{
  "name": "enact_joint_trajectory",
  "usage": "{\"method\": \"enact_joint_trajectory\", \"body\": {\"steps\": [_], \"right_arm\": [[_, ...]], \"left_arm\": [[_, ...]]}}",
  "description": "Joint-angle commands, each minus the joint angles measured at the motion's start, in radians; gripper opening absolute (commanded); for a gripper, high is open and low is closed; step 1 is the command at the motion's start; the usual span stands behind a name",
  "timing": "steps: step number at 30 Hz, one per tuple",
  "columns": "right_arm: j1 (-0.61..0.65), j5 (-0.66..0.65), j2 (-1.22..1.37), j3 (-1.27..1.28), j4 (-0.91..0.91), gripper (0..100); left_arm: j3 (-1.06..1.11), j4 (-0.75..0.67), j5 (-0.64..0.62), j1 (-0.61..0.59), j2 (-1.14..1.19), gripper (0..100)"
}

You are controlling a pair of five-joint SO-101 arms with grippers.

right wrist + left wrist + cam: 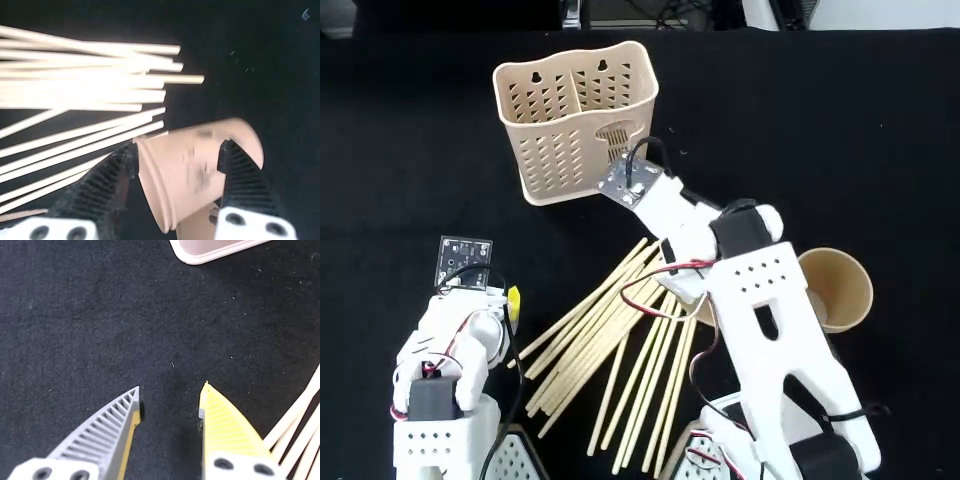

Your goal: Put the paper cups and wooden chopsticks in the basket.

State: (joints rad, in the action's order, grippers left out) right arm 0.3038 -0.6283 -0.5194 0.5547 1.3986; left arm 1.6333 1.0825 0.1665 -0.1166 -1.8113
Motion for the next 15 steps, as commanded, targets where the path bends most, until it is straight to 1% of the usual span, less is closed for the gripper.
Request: {"method": "enact_joint_trajectory", "body": {"steps": [1, 5, 10, 12, 15], "right_arm": [[0.009, -0.006, -0.028, -0.002, -0.018, 27.3], [-0.035, -0.026, -0.038, -0.002, 0.066, 27.3], [-0.084, -0.173, -0.047, 0.021, 0.157, 27.3], [-0.097, -0.242, -0.077, 0.062, 0.152, 27.3], [-0.1, -0.301, -0.145, 0.139, 0.126, 27.3]], "left_arm": [[-0.008, -0.021, 0.003, -0.004, -0.009, 20], [-0.007, -0.021, 0.003, -0.004, -0.009, 20], [-0.007, -0.021, 0.003, -0.004, -0.009, 20], [-0.007, -0.021, 0.003, -0.004, -0.009, 20], [-0.007, -0.021, 0.003, -0.004, -0.009, 20]]}}
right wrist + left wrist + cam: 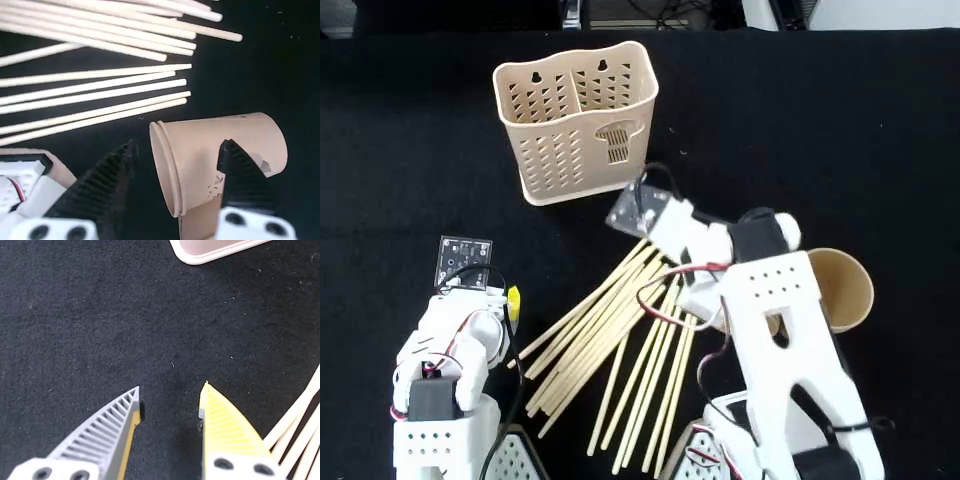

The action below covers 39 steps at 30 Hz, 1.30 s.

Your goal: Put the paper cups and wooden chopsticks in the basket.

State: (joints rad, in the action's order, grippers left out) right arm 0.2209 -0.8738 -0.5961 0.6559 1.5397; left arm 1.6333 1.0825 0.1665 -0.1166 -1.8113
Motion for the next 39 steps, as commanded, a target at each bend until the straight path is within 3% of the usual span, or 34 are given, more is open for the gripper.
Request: {"method": "enact_joint_trajectory", "body": {"steps": [1, 9, 15, 24, 27, 34, 39], "right_arm": [[-0.017, -0.077, -0.093, 0.065, -0.02, 27.3], [-0.031, -0.153, -0.294, 0.176, -0.058, 27.3], [-0.212, -0.313, -0.429, 0.412, -0.284, 27.2], [-0.256, -0.331, -0.63, 0.535, -0.296, 27.5], [-0.264, -0.393, -0.634, 0.582, -0.31, 27.2], [-0.311, -0.402, -0.638, 0.702, -0.537, 27.2], [-0.322, -0.402, -0.639, 0.7, -0.589, 25.3]], "left_arm": [[-0.005, -0.021, 0.003, -0.004, -0.009, 20], [-0.005, -0.021, 0.003, -0.004, -0.009, 20], [-0.005, -0.021, 0.003, -0.005, -0.009, 20], [0.012, -0.063, 0.003, -0.004, -0.009, 20], [0.012, -0.058, 0.003, -0.004, -0.009, 20], [0.012, -0.057, 0.003, -0.004, -0.009, 20], [0.012, -0.061, 0.003, -0.004, -0.009, 20]]}}
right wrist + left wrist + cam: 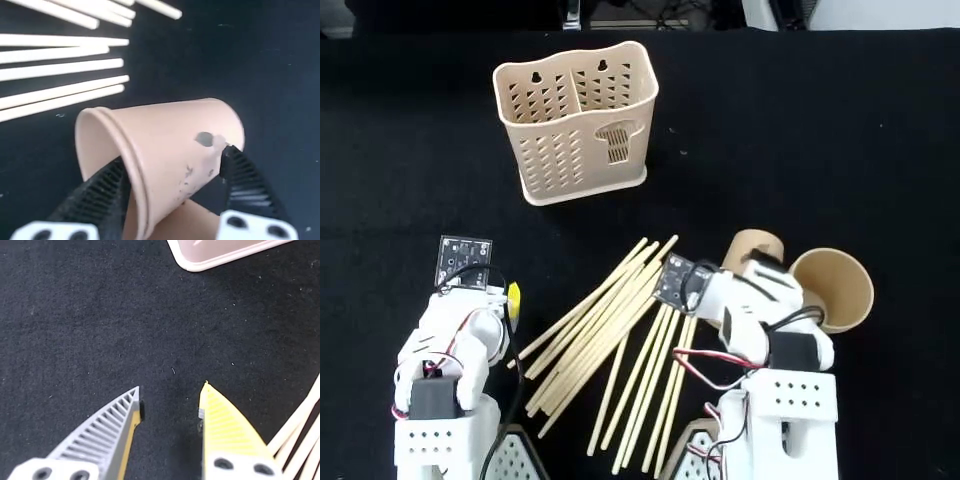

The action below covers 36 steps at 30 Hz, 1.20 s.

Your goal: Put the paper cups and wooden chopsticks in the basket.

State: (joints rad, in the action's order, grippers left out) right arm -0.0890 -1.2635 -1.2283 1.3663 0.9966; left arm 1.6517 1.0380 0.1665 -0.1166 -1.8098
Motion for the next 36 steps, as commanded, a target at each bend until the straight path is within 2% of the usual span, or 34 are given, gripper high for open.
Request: {"method": "enact_joint_trajectory", "body": {"steps": [1, 5, 7, 12, 14, 19, 24, 31, 36], "right_arm": [[-0.009, -0.012, -0.007, -0.01, -0.055, 22.1], [-0.006, -0.009, -0.008, -0.005, -0.097, 0.5], [-0.006, -0.008, -0.008, -0.004, -0.11, 3.5], [0.026, 0.005, -0.01, -0.05, -0.106, 1.1], [0.048, 0.081, -0.01, -0.105, -0.11, 1.1], [0.124, 0.382, -0.005, -0.275, -0.109, 1.1], [0.117, 0.575, 0.001, -0.455, -0.1, 1.1], [0.015, 0.81, 0.002, -0.65, 0.035, 1.1], [-0.16, 0.882, 0.064, -0.797, 0.123, 1.1]], "left_arm": [[-0.007, -0.017, 0.003, -0.004, -0.011, 20], [-0.007, -0.017, 0.003, -0.004, -0.011, 20], [-0.007, -0.017, 0.003, -0.004, -0.011, 20], [-0.007, -0.017, 0.003, -0.004, -0.011, 20], [-0.007, -0.017, 0.003, -0.004, -0.011, 20], [-0.007, -0.018, 0.003, -0.004, -0.011, 20], [-0.007, -0.015, 0.003, -0.004, -0.011, 20], [-0.007, -0.015, 0.003, -0.004, -0.011, 20], [-0.005, -0.015, 0.003, -0.004, -0.011, 20]]}}
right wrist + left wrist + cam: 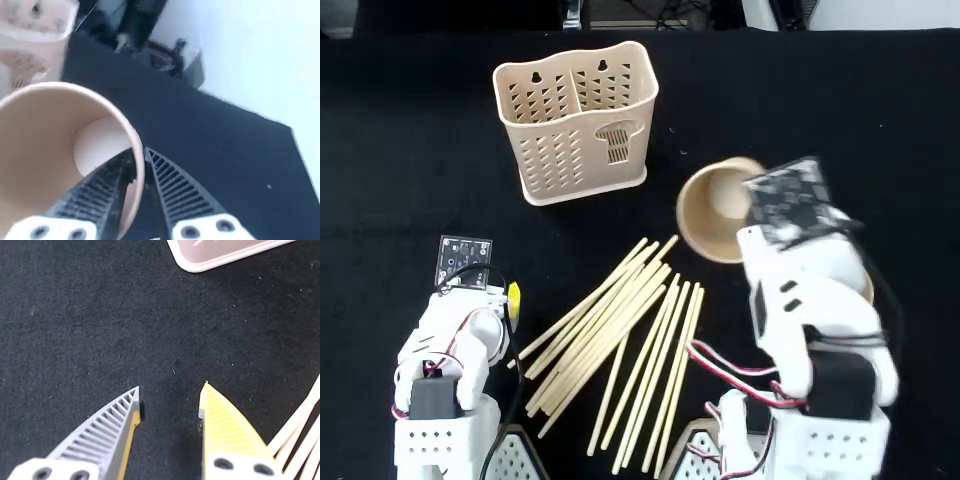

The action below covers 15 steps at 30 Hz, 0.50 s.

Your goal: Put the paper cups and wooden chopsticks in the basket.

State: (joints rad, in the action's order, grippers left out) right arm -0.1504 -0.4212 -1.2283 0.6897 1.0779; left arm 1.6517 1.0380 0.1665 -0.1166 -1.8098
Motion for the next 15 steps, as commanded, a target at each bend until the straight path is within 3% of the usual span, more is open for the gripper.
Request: {"method": "enact_joint_trajectory", "body": {"steps": [1, 5, 11, 15], "right_arm": [[-0.13, 0.057, 0.101, -0.156, 0.069, 1.1], [-0.198, 0.091, 0.32, -0.344, 0.276, 1.1], [-0.203, 0.15, 0.613, -0.763, 0.654, 1.1], [-0.244, 0.15, 0.68, -0.951, 0.689, 1.1]], "left_arm": [[-0.005, -0.015, 0.003, -0.004, -0.011, 20], [-0.005, -0.017, 0.003, -0.004, -0.011, 20], [-0.005, -0.017, 0.003, -0.004, -0.011, 20], [-0.002, -0.018, 0.003, -0.004, -0.011, 20]]}}
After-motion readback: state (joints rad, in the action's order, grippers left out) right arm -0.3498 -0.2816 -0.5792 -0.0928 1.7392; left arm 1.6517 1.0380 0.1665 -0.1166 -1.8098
